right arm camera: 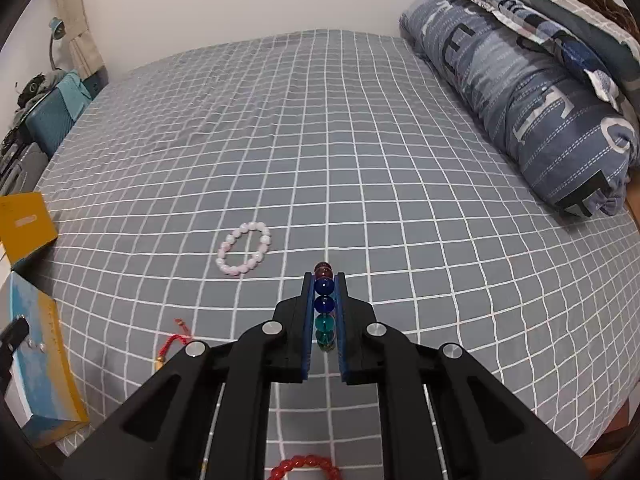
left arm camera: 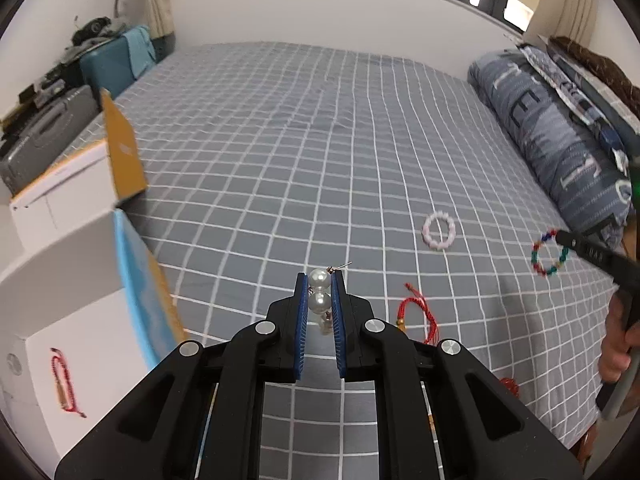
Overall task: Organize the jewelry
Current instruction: 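Lift both held bracelets and carry them over the white box, then open the left tool releasing the pearl strand into the box while the right tool lowers the multicolour bracelet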
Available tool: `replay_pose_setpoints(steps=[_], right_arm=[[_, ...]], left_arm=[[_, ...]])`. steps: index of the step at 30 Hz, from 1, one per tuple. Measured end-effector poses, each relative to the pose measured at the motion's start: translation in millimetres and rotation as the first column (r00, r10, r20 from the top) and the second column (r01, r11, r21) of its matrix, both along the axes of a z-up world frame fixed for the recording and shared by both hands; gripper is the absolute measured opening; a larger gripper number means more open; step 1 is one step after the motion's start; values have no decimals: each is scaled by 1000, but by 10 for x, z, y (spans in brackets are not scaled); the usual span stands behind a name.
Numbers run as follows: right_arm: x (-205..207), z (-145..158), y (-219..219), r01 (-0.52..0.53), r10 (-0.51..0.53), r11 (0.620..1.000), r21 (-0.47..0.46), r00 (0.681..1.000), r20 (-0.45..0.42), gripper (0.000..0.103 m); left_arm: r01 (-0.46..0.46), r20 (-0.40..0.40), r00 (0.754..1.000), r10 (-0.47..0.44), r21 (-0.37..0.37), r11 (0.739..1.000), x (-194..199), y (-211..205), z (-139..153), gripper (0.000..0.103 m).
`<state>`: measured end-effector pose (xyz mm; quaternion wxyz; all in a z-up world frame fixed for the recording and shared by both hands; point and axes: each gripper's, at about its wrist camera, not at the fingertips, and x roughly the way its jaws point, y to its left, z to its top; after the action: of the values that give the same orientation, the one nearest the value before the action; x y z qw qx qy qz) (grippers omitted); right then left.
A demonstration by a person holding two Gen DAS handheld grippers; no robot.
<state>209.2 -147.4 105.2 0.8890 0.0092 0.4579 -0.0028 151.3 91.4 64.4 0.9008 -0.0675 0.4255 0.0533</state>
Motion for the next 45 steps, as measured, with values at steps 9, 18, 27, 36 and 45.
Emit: replay_pose_setpoints(steps=[9,18,27,36,45], right_arm=[[-277,196,440,-81,81,997,-14,996,24,9],[-514,410,1160,-189,189,982,-6,981,47,9],[-811,577,2282,-342,341,940,-1,937,74,9],[-1149,590,3385,-497,495,868,8,865,85,9],[-1418,353,4082,-598,597,801,-1,800,54,9]], left_arm=[[-78,-12,997,79,22,997,-188,262,298,11],[-171,-17,985,172,31,985,-549,797,455,11],[-293,-27,955,295,41,955,-1053,1581,477,11],[-406,-55,911,408,43,913,-1530,2329,365,11],[-453,-114,884,454,35,891,-1706,2711,39,11]])
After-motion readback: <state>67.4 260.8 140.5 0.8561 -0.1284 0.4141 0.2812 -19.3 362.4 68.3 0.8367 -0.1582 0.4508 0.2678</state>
